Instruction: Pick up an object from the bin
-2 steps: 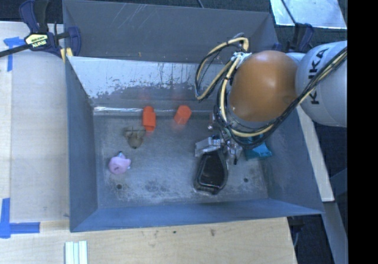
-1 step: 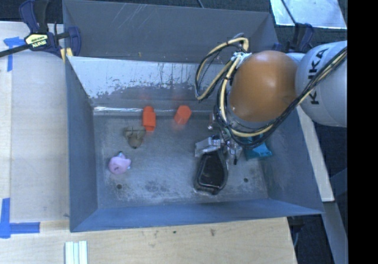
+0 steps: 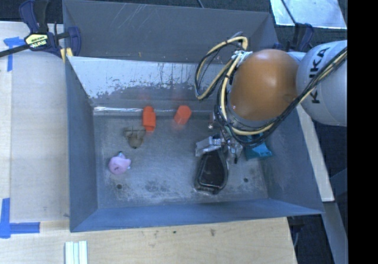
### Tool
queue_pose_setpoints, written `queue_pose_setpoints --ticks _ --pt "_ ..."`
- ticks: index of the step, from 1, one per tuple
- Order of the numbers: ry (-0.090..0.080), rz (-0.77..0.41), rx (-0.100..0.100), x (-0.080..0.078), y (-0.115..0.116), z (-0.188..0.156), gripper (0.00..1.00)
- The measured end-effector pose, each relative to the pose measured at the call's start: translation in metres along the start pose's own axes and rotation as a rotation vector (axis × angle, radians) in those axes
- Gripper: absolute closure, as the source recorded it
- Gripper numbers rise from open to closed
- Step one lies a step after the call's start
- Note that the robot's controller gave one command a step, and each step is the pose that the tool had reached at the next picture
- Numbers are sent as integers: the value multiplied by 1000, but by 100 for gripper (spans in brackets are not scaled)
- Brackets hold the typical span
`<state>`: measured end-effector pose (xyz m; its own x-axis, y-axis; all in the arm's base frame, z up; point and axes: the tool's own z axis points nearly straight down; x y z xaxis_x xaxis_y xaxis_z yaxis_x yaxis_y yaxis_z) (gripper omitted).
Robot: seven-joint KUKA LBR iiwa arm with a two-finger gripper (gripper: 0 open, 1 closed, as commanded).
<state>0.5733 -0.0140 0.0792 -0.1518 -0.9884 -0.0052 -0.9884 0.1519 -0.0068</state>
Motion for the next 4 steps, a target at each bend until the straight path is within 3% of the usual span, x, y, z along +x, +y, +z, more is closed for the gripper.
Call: queue_pose_setpoints --ticks 3,4 --pt "-2 -53 -3 -2 7 -52 100" --pt "-3 -94 -1 -11 8 -72 100"
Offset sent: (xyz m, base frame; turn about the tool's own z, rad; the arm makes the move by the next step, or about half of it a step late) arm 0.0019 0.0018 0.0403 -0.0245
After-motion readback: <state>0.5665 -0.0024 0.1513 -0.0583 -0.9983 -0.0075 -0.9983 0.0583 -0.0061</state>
